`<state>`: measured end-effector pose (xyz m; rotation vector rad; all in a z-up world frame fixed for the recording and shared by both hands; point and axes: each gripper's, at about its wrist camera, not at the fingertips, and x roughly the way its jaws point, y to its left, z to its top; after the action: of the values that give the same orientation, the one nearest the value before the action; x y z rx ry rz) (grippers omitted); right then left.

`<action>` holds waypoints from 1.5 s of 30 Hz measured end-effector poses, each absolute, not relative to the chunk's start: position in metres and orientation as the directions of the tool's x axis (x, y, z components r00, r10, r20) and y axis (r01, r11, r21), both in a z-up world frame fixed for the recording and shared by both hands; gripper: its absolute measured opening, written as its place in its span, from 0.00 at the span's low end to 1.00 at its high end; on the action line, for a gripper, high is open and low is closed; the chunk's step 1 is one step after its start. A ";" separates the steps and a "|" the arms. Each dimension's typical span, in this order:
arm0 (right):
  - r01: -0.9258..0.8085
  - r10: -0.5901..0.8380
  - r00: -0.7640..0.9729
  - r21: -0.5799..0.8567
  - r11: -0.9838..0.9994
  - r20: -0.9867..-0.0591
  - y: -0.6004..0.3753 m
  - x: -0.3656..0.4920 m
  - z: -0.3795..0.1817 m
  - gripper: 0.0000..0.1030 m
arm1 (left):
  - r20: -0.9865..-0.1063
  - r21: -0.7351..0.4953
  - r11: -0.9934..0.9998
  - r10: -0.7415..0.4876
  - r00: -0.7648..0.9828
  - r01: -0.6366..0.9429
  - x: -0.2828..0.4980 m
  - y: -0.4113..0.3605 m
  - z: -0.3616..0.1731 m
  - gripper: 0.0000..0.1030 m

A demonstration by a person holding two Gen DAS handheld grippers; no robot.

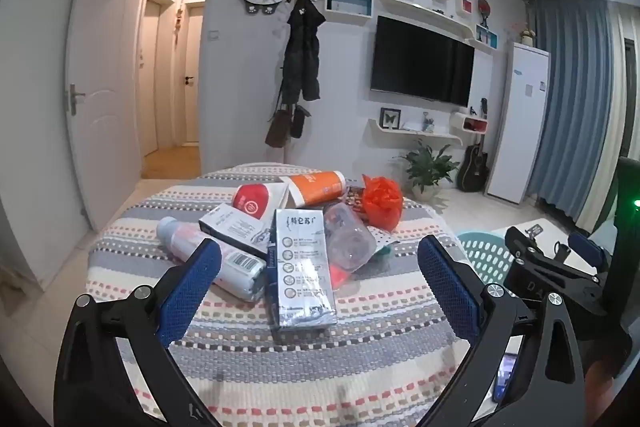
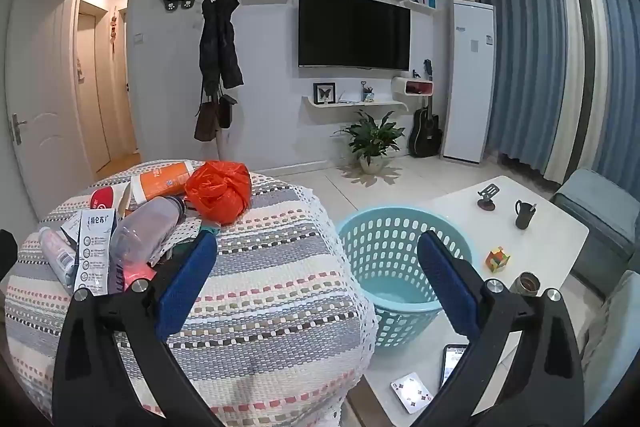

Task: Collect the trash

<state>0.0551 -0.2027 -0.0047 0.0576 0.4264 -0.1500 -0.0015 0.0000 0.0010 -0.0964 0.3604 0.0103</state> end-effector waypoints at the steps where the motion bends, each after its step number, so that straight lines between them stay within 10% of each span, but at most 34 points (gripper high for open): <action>1: 0.154 -0.128 0.900 0.028 0.988 -0.416 -0.201 0.056 -0.005 0.93 | -0.350 -0.091 0.996 -0.008 0.937 -0.025 -0.002 0.000 0.002 0.93; 45: 0.166 -0.130 0.897 0.050 0.985 -0.423 -0.209 0.049 -0.006 0.93 | -0.366 -0.099 0.995 -0.027 0.930 -0.010 -0.007 -0.001 -0.001 0.93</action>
<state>0.0492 -0.2092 -0.0057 0.0859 0.4324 -0.1537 -0.0072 -0.0013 -0.0008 -0.0999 0.3757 -0.0089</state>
